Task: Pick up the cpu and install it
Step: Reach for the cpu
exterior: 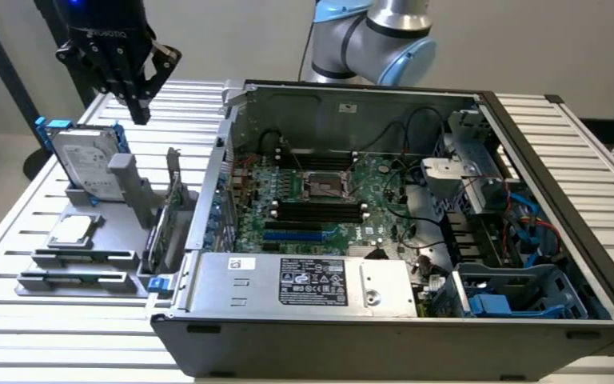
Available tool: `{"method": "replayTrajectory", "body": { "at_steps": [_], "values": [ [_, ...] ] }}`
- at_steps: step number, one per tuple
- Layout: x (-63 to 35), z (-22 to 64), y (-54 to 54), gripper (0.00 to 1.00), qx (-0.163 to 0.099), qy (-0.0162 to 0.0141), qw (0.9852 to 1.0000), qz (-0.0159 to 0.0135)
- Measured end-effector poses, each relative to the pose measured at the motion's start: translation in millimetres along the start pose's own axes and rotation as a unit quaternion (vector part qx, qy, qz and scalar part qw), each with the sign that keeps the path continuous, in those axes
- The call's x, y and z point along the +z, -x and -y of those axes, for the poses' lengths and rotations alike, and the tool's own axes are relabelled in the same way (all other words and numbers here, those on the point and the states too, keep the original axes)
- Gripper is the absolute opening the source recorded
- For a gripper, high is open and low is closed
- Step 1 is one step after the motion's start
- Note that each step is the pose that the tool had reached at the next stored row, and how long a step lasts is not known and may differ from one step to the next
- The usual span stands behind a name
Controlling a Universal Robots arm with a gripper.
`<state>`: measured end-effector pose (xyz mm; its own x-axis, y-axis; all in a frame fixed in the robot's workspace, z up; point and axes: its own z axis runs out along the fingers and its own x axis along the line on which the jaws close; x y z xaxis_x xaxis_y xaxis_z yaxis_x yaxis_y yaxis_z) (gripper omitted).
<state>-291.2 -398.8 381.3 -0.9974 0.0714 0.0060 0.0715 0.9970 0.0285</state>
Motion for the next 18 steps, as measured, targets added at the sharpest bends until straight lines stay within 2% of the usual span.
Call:
{"method": "replayTrajectory", "body": {
  "at_steps": [9,18],
  "values": [
    [7.1,2.8,-40.7,0.11,0.000,-0.0053,1.0000,0.0004],
    [16.3,4.5,-81.6,0.11,0.000,-0.0085,1.0000,0.0006]
  ]
}}
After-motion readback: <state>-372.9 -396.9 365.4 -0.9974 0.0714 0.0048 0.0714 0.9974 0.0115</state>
